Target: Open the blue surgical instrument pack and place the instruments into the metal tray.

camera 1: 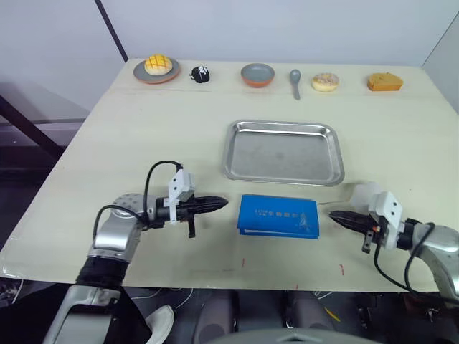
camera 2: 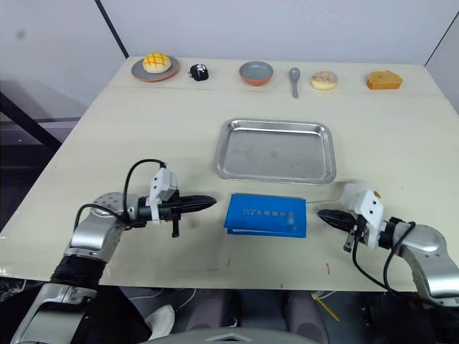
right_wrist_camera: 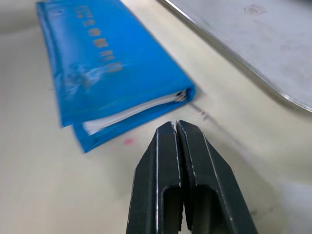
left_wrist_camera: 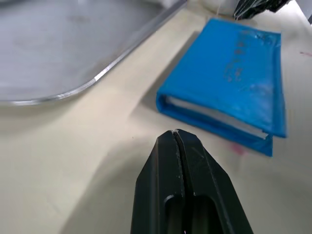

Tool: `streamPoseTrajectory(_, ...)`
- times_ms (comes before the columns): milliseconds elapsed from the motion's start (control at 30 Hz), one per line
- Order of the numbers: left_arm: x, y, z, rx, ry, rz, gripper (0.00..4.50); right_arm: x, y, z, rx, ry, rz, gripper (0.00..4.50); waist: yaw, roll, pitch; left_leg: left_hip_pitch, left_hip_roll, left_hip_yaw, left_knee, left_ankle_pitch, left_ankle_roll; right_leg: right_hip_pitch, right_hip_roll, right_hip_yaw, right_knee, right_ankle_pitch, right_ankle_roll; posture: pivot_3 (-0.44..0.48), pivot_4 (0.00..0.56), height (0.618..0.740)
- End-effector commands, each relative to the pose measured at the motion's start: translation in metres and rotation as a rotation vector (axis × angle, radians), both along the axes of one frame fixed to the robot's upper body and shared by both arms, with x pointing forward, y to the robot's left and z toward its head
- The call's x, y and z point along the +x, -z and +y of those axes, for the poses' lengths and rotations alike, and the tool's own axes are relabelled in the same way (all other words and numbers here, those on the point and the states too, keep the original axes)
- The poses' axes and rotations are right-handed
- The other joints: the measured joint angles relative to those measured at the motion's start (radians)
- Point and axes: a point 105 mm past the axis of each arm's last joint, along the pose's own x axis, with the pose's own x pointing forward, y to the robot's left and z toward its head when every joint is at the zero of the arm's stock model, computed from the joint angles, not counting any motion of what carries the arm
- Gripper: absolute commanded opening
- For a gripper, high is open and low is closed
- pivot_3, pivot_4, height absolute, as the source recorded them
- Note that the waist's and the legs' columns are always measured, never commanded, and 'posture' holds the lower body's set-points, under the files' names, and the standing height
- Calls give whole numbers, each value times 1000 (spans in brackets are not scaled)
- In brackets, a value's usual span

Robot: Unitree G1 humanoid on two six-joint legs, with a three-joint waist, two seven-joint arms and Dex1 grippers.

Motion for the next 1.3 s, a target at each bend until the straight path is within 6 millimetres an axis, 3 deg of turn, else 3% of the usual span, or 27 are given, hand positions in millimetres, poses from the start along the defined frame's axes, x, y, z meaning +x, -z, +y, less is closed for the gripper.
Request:
streamPoseTrajectory(33,-5,-23,6,-12,25,-67,0,-2,-18,-5,20,-11,-81,73,-2,0,0,0,0,0,0,0,0,0,0,0,0,0,0,0,150,732)
streamPoseTrajectory(100,-8,-32,10,-8,33,-72,0,-4,-21,-7,21,-24,-105,73,-3,0,0,1,0,1,0,0,0,0,0,1,1,0,0,0,150,732)
streamPoseTrajectory(133,-9,-38,10,-8,39,-78,0,-4,-23,-8,24,-33,-121,584,-4,0,0,2,0,1,0,0,0,1,0,1,1,0,0,0,150,732)
streamPoseTrajectory(233,-12,-57,4,-14,81,-110,758,-4,-31,-5,29,-83,-182,1791,-3,-2,1,1,0,1,0,0,0,0,0,1,1,0,0,0,150,732)
streamPoseTrajectory(367,-20,-75,-9,-26,157,-129,2746,-5,-28,-3,10,-140,-193,3949,-1,-2,1,1,0,0,0,0,0,0,0,1,1,0,0,0,150,732)
streamPoseTrajectory(400,-23,-78,-12,-29,178,-131,2959,-5,-27,-2,3,-151,-195,4187,-1,-2,1,1,0,0,0,0,0,0,0,1,0,0,0,0,150,732)
streamPoseTrajectory(433,-26,-81,-15,-28,203,-130,3542,-6,-26,-1,0,-167,-200,4500,-1,-2,1,1,0,1,0,0,0,0,0,1,0,0,0,0,150,732)
streamPoseTrajectory(533,-38,-84,-24,-21,287,-120,4429,-5,-28,4,-13,-212,-237,4500,-2,-2,2,1,0,1,0,0,0,0,0,1,1,0,0,0,150,732)
streamPoseTrajectory(767,-49,-90,-28,-5,379,-108,4429,-4,-23,15,-68,-309,-301,4500,-3,-3,2,1,0,1,0,0,0,0,0,1,1,0,0,0,150,732)
streamPoseTrajectory(933,-53,-88,-21,25,425,-75,4429,6,-23,35,-84,-365,-369,4500,-5,-2,3,2,0,1,0,0,0,0,1,1,1,0,0,0,150,732)
streamPoseTrajectory(1300,-62,-87,-7,27,457,-29,4429,16,-8,54,-188,-454,-464,4500,-3,-3,4,1,0,1,1,0,0,0,0,1,1,0,0,0,150,732)
